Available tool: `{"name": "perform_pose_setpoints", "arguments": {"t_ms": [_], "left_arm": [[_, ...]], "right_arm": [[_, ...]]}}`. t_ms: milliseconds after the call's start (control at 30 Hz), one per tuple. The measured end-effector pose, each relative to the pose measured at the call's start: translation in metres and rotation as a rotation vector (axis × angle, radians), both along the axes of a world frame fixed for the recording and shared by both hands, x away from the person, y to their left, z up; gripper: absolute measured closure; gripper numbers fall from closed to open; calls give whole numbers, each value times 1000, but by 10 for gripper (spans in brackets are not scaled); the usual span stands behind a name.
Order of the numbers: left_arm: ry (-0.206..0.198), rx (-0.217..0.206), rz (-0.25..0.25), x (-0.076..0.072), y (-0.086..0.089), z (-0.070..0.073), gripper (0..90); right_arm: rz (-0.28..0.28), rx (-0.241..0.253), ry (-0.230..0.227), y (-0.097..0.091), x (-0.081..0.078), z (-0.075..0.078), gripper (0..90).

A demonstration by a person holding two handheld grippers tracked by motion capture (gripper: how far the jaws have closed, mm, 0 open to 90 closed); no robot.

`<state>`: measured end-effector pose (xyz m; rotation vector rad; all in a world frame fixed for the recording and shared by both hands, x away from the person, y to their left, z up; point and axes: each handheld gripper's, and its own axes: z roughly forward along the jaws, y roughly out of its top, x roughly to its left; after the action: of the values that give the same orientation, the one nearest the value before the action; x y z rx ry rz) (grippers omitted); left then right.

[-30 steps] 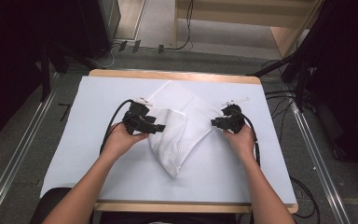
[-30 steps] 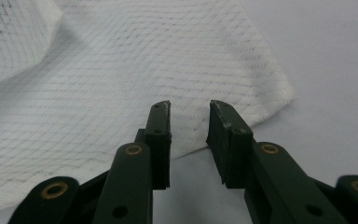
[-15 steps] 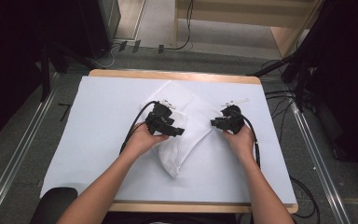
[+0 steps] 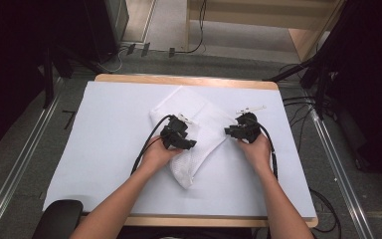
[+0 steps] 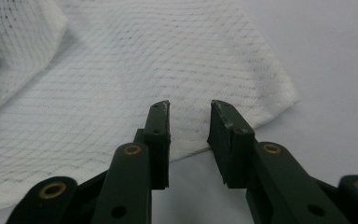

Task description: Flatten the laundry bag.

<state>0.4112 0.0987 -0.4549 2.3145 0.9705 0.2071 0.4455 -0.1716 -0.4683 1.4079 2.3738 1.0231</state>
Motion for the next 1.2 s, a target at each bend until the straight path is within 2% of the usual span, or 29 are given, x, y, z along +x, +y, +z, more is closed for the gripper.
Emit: {"name": "perform_pose_setpoints", "arguments": {"t_ms": [67,100,133,167,233,267,300,333,467,600,833,967,1100,1167,1200], "left_arm": [[-10,-5,1,-1,3,-1,656],[-25,3,2,-1,4,-2,703],[-37,13,2,-2,4,-2,703],[-54,24,9,-3,4,-2,766],[-51,21,12,-2,5,-3,821],[-31,8,21,-1,7,-2,837],[-15,-7,19,0,8,-3,892],[-15,-7,19,0,8,-3,900],[11,-26,21,3,11,-3,900],[68,-72,25,8,17,-2,900],[58,-87,20,5,26,10,900],[57,-127,28,3,32,19,900],[79,-158,35,8,23,18,900],[84,-147,28,10,13,16,900],[82,-140,25,10,7,15,836]], "right_arm": [[0,1,-1,0,0,0,699],[2,1,-4,0,0,0,698],[2,1,-4,0,0,0,698],[1,2,-4,1,0,0,695],[-1,2,-6,1,0,-1,693],[-2,2,-6,2,0,-1,692],[-2,3,-6,2,0,-1,692],[-2,3,-6,2,0,-1,692],[-1,7,-9,2,0,-1,691],[0,11,-9,2,0,-1,691],[1,12,-12,2,0,-2,691],[0,13,-12,1,0,-2,691],[-2,17,-14,2,1,-2,691],[-2,17,-14,2,1,-2,690],[0,19,-14,2,1,-3,689]]}}
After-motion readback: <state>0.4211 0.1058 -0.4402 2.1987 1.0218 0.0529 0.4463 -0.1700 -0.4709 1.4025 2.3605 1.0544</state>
